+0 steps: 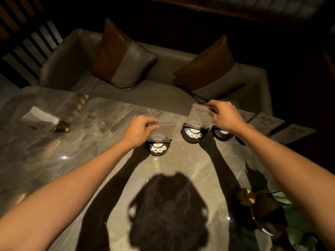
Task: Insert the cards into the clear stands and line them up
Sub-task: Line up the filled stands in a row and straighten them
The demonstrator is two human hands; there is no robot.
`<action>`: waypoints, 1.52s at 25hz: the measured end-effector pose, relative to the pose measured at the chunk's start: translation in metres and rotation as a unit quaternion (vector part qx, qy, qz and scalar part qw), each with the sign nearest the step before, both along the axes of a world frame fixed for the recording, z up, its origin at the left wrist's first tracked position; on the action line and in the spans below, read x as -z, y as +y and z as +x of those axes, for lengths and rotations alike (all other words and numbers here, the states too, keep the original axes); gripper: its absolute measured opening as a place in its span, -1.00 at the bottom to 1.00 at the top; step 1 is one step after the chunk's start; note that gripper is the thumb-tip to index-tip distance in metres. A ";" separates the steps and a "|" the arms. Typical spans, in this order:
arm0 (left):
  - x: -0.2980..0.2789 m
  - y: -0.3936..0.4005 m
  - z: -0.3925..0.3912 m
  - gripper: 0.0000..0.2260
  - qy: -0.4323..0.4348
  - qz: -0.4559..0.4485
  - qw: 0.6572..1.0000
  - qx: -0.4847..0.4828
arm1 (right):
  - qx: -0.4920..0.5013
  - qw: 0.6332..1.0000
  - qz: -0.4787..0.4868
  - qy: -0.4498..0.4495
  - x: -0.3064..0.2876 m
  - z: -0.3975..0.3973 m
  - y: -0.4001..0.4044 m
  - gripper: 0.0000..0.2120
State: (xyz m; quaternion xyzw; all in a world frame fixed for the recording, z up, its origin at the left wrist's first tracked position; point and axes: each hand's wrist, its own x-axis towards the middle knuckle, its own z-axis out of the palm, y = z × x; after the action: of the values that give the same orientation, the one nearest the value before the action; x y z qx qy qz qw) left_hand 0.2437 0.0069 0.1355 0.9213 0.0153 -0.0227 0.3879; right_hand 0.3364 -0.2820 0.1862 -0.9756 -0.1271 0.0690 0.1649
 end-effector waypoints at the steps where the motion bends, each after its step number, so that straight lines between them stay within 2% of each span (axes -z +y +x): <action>1: 0.001 -0.008 0.014 -0.80 -0.002 0.000 1.000 -0.012 | -0.002 1.000 -0.004 -0.001 0.001 0.007 -0.006 -0.76; 9: 0.003 -0.062 0.103 -0.78 -0.001 0.001 1.000 -0.005 | -0.030 0.999 -0.028 -0.013 0.016 0.054 -0.039 -0.81; 17: 0.021 -0.082 0.140 -0.80 0.022 0.004 1.000 0.017 | -0.053 0.997 -0.025 0.050 0.035 0.071 -0.051 -0.88; 23: 0.019 -0.069 0.152 -0.82 0.065 0.010 0.998 0.013 | -0.065 0.994 -0.041 0.079 0.048 0.073 -0.050 -0.80; 28: 0.003 -0.070 0.161 -0.79 0.105 0.079 0.989 0.072 | -0.049 0.995 -0.032 0.078 0.042 0.072 -0.055 -0.67; 30: -0.004 -0.071 0.167 -0.74 0.131 0.122 0.978 0.108 | -0.030 0.998 -0.002 0.059 0.030 0.069 -0.069 -0.63; 33: -0.011 -0.079 0.170 -0.48 0.163 0.147 0.968 0.122 | -0.015 1.000 0.008 0.007 0.007 0.066 -0.105 -0.63; 36: -0.026 -0.120 0.172 -0.31 0.098 0.151 0.973 0.143 | 0.049 0.998 0.020 -0.021 -0.016 0.063 -0.166 -0.63; 38: -0.039 -0.165 0.173 -0.36 0.038 0.110 0.978 0.172 | 0.100 0.995 0.019 -0.022 -0.024 0.058 -0.212 -0.61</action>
State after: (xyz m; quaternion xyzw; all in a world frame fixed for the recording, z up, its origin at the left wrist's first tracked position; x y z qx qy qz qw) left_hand 0.4169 -0.1582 0.1743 0.9457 -0.1267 -0.1222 0.2733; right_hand 0.3948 -0.4937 0.2104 -0.9815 -0.0335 0.0280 0.1866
